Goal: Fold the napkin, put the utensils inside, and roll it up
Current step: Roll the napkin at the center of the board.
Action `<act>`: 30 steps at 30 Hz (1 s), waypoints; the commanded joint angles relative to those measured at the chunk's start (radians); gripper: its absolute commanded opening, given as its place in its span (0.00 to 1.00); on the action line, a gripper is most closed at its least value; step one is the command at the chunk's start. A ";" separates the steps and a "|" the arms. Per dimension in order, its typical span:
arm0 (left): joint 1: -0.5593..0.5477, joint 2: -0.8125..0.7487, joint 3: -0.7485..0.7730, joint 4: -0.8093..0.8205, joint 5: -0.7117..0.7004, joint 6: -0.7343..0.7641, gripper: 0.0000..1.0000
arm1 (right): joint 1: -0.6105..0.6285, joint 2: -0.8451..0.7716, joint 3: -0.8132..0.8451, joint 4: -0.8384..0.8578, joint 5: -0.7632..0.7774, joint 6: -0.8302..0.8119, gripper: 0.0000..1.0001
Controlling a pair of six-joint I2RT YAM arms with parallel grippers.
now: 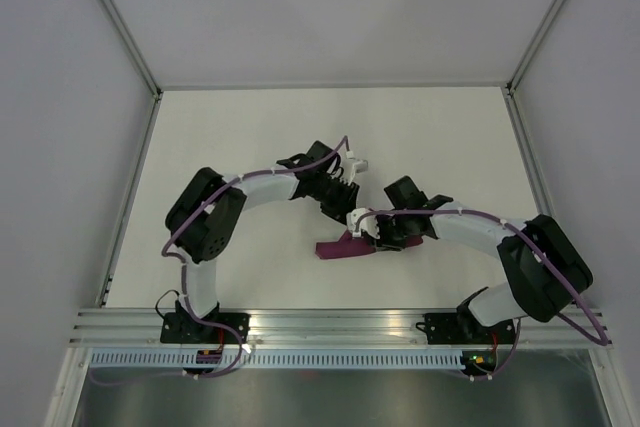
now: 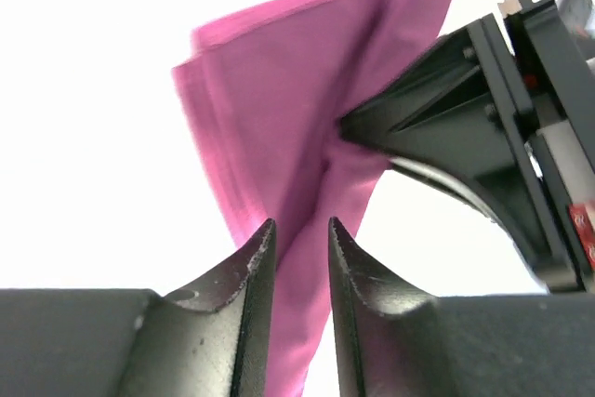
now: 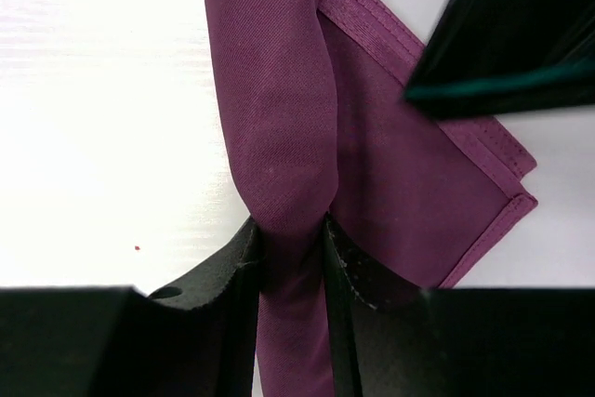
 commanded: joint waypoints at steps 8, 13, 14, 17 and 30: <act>0.032 -0.470 -0.439 0.373 -0.536 -0.238 0.28 | -0.077 0.303 0.157 -0.295 -0.139 -0.057 0.12; -0.014 -0.680 -0.699 0.696 -0.697 -0.214 0.28 | -0.123 0.411 0.283 -0.396 -0.188 -0.084 0.12; -0.043 -0.705 -0.752 0.725 -0.743 -0.151 0.28 | -0.132 0.428 0.300 -0.410 -0.189 -0.092 0.12; -0.180 -0.771 -0.823 0.834 -0.895 -0.006 0.29 | -0.151 0.497 0.355 -0.468 -0.189 -0.103 0.12; -0.519 -0.477 -0.707 0.916 -0.995 0.486 0.43 | -0.166 0.588 0.440 -0.502 -0.171 -0.080 0.12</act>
